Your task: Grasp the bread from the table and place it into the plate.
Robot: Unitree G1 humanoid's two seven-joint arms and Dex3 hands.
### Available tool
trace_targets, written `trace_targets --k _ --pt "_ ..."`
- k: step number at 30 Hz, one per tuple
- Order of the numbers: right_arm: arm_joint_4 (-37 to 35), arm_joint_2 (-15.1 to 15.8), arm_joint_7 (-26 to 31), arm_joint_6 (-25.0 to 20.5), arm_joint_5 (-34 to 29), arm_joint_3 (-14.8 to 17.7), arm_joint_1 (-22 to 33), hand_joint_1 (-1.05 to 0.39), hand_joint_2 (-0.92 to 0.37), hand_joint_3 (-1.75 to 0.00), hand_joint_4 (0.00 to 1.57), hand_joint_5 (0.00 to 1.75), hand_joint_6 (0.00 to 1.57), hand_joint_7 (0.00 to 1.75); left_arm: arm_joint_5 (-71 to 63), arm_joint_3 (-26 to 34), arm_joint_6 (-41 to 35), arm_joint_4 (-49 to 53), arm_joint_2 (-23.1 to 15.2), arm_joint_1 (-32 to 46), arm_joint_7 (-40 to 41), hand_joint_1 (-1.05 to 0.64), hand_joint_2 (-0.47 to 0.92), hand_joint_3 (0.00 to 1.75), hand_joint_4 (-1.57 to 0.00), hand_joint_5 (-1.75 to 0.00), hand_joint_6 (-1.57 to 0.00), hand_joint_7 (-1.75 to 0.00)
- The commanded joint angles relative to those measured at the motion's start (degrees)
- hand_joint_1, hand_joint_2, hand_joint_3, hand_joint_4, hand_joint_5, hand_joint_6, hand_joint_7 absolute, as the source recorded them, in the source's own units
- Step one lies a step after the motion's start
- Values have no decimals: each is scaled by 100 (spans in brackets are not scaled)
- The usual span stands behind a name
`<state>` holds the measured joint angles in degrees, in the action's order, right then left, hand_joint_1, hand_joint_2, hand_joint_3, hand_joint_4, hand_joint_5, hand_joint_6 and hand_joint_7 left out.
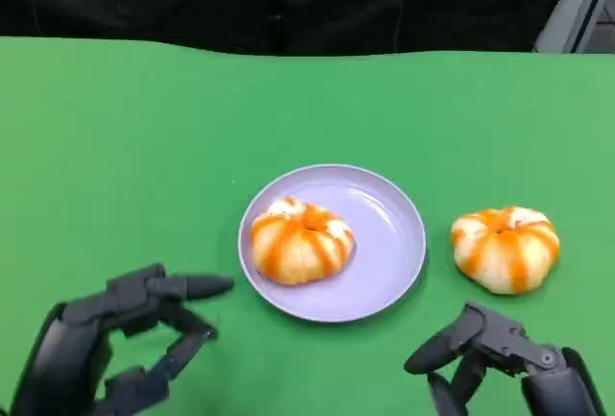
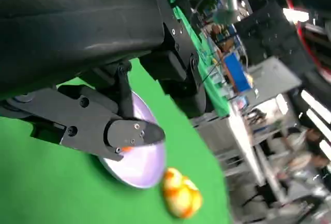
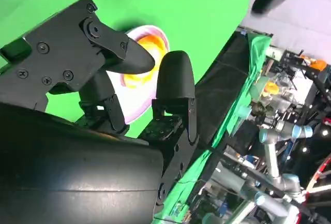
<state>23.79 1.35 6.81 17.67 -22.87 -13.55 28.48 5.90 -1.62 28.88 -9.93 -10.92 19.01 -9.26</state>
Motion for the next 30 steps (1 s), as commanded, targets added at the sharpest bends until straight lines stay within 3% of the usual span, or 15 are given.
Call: trace_targets --k 1,3,6,16,30 --pt "82 124 -34 47 138 155 35 -14 -46 -110 77 159 72 119 -287 150 -256 -324 89 190 169 10 56 117 -87 -157 -85 -123" --pt "45 154 -32 97 157 196 18 -13 -45 -111 78 157 72 119 -393 179 -298 -284 117 128 188 11 43 138 -86 -166 -82 -131" --pt "10 187 -60 156 228 243 0 -13 -46 -111 79 157 73 119 -496 202 -205 -183 189 43 202 10 38 143 -84 -169 -82 -134" --pt "-37 189 -36 190 106 233 -62 -14 -45 -113 80 158 73 119 -421 271 -21 49 247 -75 87 4 36 138 -83 -170 -81 -147" --pt "-33 151 -36 123 97 184 -105 -13 -44 -113 79 159 73 120 -332 313 -67 98 229 -87 -28 3 41 130 -86 -161 -82 -141"
